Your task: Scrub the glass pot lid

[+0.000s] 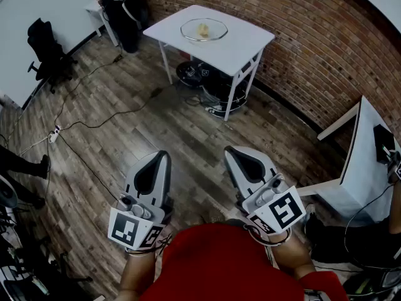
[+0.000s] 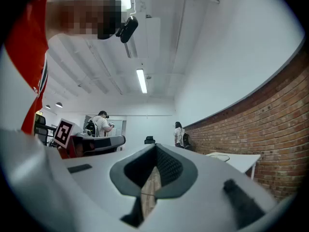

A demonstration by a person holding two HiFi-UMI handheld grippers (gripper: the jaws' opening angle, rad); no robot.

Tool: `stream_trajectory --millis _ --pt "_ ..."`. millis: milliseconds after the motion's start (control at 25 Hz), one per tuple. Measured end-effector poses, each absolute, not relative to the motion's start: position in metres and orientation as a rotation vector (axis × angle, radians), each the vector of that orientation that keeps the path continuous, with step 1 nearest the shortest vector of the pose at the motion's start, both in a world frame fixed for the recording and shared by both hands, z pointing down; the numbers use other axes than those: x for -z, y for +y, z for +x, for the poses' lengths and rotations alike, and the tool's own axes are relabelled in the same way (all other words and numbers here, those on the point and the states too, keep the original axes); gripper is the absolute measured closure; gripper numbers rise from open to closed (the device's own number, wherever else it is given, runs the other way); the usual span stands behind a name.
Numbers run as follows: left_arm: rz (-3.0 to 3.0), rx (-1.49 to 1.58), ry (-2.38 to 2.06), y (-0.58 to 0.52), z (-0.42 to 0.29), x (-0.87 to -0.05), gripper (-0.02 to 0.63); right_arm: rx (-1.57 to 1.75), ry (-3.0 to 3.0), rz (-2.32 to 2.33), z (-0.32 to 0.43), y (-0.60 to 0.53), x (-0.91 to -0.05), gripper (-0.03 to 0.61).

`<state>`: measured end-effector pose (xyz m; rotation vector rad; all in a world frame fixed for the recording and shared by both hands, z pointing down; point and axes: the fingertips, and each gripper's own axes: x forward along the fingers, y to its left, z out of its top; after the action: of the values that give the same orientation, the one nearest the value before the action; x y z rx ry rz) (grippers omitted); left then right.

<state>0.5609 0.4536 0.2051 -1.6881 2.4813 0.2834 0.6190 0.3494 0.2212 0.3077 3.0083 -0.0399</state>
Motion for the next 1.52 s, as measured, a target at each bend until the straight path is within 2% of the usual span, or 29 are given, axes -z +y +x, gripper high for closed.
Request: stream_trajectory --millis 960,1520 --pt "-1.709 -0.302 2.459 0.479 0.509 -0.208 0.597 0.077 3.012 0.271 0.571 0.365 -0.220 0.549" --pt "-1.715 -0.282 2.462 0.459 0.447 -0.214 0.597 0.077 3.042 0.226 0.521 0.334 -0.233 0.549"
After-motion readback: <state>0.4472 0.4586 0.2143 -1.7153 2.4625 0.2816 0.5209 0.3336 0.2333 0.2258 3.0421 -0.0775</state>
